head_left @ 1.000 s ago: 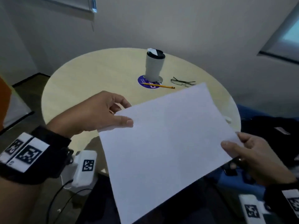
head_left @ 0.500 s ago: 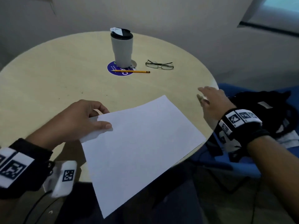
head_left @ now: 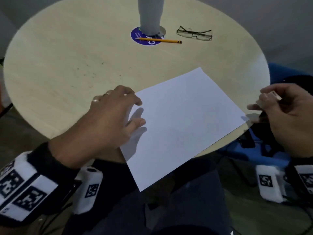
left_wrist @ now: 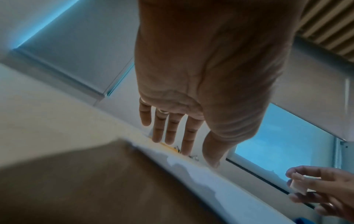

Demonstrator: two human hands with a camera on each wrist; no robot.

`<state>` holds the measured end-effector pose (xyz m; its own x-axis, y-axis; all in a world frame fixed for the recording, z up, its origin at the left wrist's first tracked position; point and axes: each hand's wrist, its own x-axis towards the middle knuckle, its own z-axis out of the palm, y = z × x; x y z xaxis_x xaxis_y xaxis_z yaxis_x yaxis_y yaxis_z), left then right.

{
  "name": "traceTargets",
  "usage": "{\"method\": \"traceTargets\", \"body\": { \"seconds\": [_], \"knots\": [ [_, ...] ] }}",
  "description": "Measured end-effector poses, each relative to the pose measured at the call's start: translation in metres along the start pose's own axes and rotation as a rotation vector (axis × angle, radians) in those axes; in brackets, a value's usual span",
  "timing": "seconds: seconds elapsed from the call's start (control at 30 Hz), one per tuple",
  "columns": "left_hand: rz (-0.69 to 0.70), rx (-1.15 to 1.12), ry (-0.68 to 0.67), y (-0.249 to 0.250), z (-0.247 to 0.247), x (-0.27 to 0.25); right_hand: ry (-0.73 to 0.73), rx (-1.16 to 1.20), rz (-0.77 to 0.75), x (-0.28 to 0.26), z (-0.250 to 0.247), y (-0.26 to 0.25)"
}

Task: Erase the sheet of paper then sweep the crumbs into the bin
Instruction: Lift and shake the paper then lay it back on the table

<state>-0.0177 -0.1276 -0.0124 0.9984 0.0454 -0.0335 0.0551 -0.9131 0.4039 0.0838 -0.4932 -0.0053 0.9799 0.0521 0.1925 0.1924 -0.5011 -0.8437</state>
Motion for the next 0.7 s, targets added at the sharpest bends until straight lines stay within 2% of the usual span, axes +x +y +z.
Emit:
{"method": "traceTargets", "body": {
  "seconds": [0.1, 0.3, 0.5, 0.7],
  "knots": [
    [0.063, -0.044, -0.054, -0.012, 0.015, -0.021, -0.033, 0.014, 0.026, -0.034, -0.001, -0.009],
    [0.148, -0.060, 0.003, -0.033, 0.027, -0.035, -0.056, -0.001, 0.086, -0.077, 0.018, -0.002],
    [0.154, 0.126, -0.064, -0.027, 0.037, -0.022, -0.047, -0.083, 0.037, -0.070, 0.032, 0.022],
    [0.103, 0.061, -0.043, -0.027, 0.040, -0.017, -0.128, 0.017, -0.036, -0.074, 0.082, 0.010]
  ]
}}
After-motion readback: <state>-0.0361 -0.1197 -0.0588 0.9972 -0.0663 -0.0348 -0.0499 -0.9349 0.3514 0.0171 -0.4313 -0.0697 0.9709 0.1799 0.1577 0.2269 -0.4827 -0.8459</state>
